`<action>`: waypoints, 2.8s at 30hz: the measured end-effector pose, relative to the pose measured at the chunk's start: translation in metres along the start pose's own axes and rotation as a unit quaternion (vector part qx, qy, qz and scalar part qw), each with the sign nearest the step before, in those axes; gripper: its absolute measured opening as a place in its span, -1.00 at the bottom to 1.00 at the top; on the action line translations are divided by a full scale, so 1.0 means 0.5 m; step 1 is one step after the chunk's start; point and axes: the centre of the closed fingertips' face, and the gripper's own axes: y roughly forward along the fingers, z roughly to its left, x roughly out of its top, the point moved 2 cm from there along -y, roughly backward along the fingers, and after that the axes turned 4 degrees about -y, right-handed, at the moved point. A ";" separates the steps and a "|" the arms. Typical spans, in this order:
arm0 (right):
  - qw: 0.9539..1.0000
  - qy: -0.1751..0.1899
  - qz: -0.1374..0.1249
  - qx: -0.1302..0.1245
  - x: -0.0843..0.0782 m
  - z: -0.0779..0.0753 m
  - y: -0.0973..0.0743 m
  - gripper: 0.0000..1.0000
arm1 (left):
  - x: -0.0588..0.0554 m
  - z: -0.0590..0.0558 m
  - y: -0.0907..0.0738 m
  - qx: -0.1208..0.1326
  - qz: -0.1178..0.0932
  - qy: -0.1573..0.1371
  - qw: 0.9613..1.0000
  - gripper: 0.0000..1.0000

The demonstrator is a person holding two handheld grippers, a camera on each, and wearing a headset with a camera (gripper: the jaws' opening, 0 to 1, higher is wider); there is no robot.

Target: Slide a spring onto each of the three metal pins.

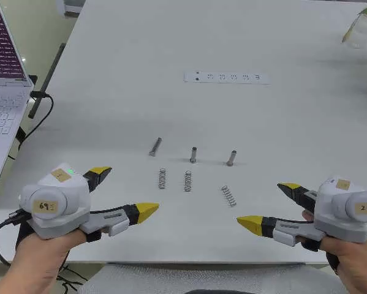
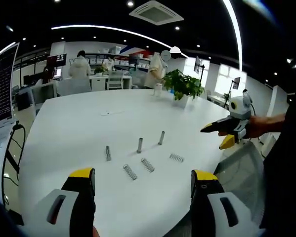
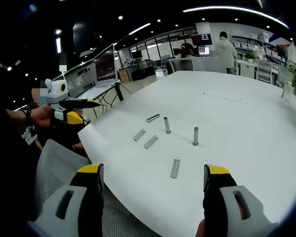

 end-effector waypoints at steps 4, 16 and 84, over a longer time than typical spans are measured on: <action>1.000 -0.001 -0.001 0.001 0.005 0.003 0.002 0.60 | 0.001 -0.001 0.001 -0.002 -0.001 0.001 1.000 0.51; 1.000 0.002 -0.003 -0.011 0.008 -0.005 -0.005 0.59 | 0.001 -0.003 -0.002 -0.002 -0.002 -0.003 1.000 0.51; 0.999 0.027 0.002 -0.021 0.001 -0.025 -0.004 0.53 | 0.039 0.080 0.060 0.017 -0.013 -0.030 0.999 0.38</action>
